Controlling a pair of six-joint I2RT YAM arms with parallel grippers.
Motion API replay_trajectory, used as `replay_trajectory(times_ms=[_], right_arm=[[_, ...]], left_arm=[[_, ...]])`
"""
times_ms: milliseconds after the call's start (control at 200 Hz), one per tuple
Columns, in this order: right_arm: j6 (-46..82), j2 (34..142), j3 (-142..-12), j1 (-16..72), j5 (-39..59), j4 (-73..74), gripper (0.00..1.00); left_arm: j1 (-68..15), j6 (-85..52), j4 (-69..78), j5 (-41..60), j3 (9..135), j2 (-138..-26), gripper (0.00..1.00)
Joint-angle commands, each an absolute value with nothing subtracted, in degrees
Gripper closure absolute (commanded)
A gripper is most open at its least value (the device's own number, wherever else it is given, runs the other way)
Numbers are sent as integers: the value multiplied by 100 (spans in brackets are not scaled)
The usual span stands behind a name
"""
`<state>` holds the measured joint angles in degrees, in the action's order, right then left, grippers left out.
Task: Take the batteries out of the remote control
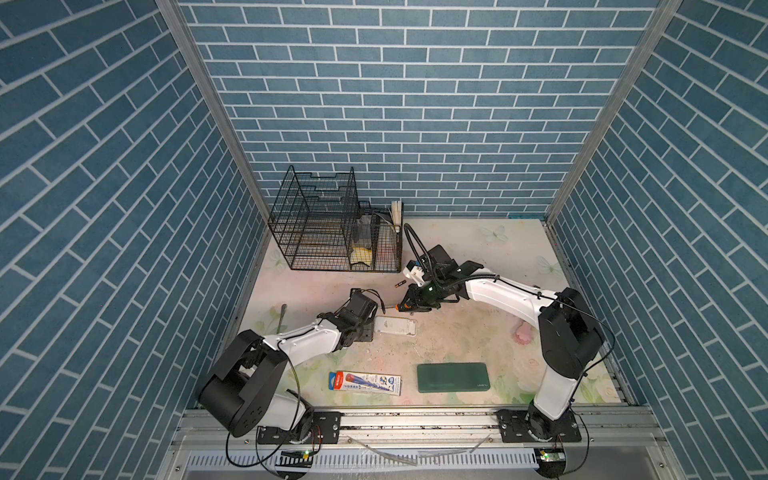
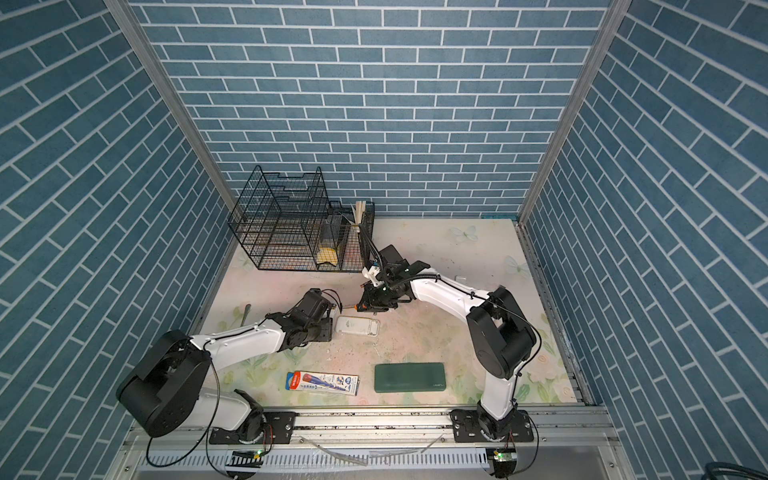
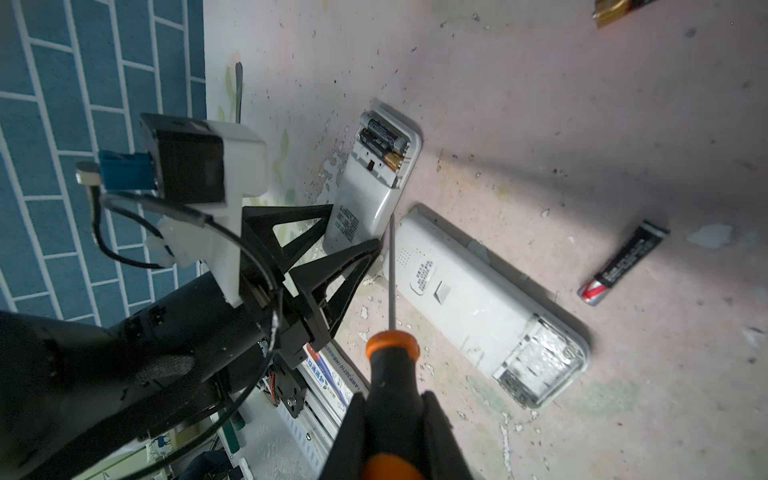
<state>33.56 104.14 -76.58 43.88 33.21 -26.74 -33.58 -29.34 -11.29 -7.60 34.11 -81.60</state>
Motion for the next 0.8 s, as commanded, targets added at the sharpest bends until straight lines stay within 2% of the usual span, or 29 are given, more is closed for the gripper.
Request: replay_trajectory(times_ms=[0,735,795], right_arm=[[3241,10627,-8069,4412,3284,-2674,100],[3050,11542,-8831,4479,3599,-2681,100],[3050,11478,-8784,4475,3548,-2672,100]], left_arm=[[-3306,-2917,-1374,-345,3181,-8323,39],[-3287,-2831,-1330,-135,3194,-8341,40],[-3287,-2826,-1424,-148,3248,-8333,38]])
